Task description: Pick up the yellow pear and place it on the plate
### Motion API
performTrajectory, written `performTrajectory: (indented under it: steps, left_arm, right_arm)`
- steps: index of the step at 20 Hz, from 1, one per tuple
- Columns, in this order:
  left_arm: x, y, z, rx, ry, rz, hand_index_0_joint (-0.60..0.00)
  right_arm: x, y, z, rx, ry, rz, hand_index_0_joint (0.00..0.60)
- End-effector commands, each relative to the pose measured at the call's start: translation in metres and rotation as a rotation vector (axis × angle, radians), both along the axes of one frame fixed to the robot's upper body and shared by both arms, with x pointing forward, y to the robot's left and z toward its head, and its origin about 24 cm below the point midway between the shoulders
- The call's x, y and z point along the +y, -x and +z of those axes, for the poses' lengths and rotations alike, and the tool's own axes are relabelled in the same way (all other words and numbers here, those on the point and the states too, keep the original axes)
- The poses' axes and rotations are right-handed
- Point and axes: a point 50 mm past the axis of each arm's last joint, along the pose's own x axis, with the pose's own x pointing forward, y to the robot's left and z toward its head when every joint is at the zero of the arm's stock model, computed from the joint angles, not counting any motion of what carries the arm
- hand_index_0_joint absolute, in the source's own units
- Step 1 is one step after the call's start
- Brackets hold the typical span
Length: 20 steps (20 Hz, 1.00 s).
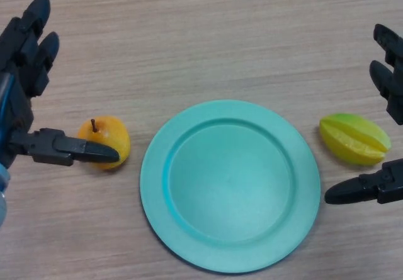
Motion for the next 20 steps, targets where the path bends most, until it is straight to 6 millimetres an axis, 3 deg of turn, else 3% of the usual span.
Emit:
performTrajectory:
  steps: [1,8,13,20]
  left_arm:
    - [0.024,0.01,0.033,-0.242,-0.121,0.043,0.0]
    - [0.038,-0.011,0.003,-0.136,-0.14,0.041,0.0]
    - [0.023,-0.024,-0.021,-0.019,-0.13,-0.003,0.0]
    - [0.015,-0.035,-0.041,-0.014,-0.231,0.014,0.0]
  right_arm:
    - [-0.009,0.006,0.029,-0.22,0.026,-0.029,0.0]
    - [-0.007,0.002,0.024,-0.192,0.012,-0.01,0.0]
    - [-0.008,0.002,0.023,-0.183,0.006,-0.002,0.0]
    - [-0.014,0.005,0.026,-0.202,0.007,-0.011,0.0]
